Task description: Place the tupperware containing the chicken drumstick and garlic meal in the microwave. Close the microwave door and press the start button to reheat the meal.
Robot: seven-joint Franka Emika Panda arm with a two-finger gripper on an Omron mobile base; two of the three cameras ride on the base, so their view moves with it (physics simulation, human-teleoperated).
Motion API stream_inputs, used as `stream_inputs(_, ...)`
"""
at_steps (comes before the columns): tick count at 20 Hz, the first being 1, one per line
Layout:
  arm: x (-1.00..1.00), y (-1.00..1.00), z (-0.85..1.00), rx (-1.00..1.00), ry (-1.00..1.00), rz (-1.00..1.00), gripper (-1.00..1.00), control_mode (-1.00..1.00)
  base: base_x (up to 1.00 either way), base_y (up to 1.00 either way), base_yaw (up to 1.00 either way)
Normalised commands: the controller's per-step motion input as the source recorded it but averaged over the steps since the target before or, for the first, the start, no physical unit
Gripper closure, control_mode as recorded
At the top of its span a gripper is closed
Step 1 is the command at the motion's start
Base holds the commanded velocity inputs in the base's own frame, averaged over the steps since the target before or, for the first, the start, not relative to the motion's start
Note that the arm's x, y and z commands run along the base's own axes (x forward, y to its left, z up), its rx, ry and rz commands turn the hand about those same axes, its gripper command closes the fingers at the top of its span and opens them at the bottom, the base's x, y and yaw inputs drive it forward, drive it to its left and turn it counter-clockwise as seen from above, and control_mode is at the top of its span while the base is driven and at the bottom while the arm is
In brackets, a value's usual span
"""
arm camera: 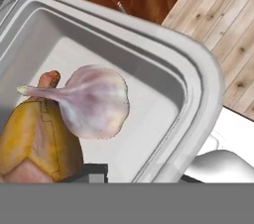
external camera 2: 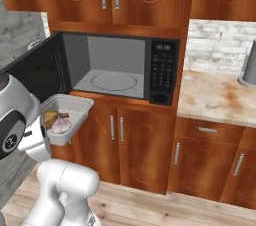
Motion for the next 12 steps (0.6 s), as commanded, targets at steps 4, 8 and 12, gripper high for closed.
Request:
stream_inputs(4, 0.0, 0.0, 0.0, 0.0, 0.0, 0.0, 1.0, 1.0, 0.25, 0.0, 0.12)
stream_inputs(8, 0.0, 0.0, 0.0, 0.0, 0.0, 0.0, 1.0, 1.0, 0.0, 0.0, 0.23)
stream_inputs(12, 0.0, 0.0, 0.0, 0.0, 0.0, 0.0, 1.0, 1.0, 0.0, -0.06, 0.22)
